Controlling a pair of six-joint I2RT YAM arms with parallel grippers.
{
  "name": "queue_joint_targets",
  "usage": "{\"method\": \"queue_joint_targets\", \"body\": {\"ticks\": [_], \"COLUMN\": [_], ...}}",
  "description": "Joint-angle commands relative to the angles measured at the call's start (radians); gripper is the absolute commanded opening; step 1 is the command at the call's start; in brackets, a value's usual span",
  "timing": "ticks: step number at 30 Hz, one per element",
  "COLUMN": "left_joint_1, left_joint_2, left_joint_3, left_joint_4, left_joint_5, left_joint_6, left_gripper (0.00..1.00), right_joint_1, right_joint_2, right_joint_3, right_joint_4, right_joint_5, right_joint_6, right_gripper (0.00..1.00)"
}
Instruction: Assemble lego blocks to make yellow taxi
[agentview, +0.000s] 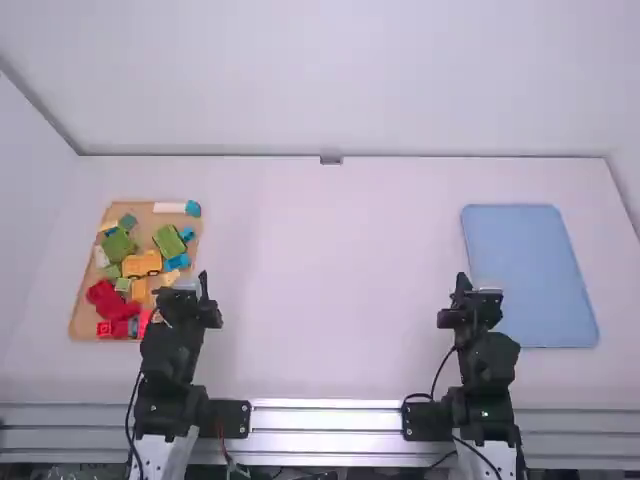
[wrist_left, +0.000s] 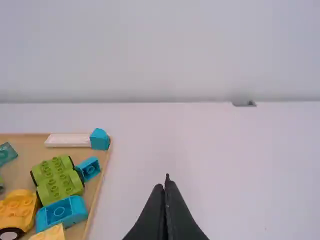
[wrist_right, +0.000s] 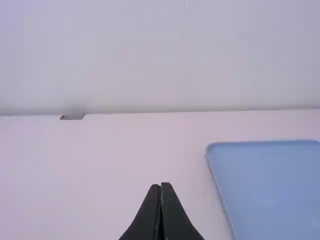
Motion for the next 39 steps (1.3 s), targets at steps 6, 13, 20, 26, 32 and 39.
{"method": "queue_joint_targets", "body": {"ticks": [6, 13, 20, 26, 32, 39], "left_joint_1": [-0.001, -0.001, 0.01, 0.017, 0.026, 0.064], "left_joint_2": [0.009, 0.065, 0.197, 0.328, 0.487, 0.68], "left_joint_3": [0.008, 0.065, 0.217, 0.373, 0.554, 0.766], "left_joint_4": [0.002, -0.015, -0.091, -0.168, -0.255, -0.37], "left_joint_5": [-0.001, -0.007, -0.018, -0.037, -0.102, -0.143], "left_joint_6": [0.0, -0.003, -0.017, -0.028, -0.098, -0.205], "left_gripper": [0.02, 0.06, 0.15, 0.24, 0.35, 0.48], "right_joint_1": [0.002, 0.021, 0.067, 0.121, 0.2, 0.294], "right_joint_2": [0.011, 0.094, 0.303, 0.525, 0.783, 1.082], "right_joint_3": [0.01, 0.089, 0.302, 0.53, 0.791, 1.093], "right_joint_4": [0.003, -0.009, -0.053, -0.104, -0.186, -0.313], "right_joint_5": [-0.01, -0.031, -0.075, -0.138, -0.21, -0.348], "right_joint_6": [-0.005, -0.03, -0.076, -0.136, -0.233, -0.381], "right_gripper": [0.01, 0.06, 0.15, 0.24, 0.35, 0.49]}}
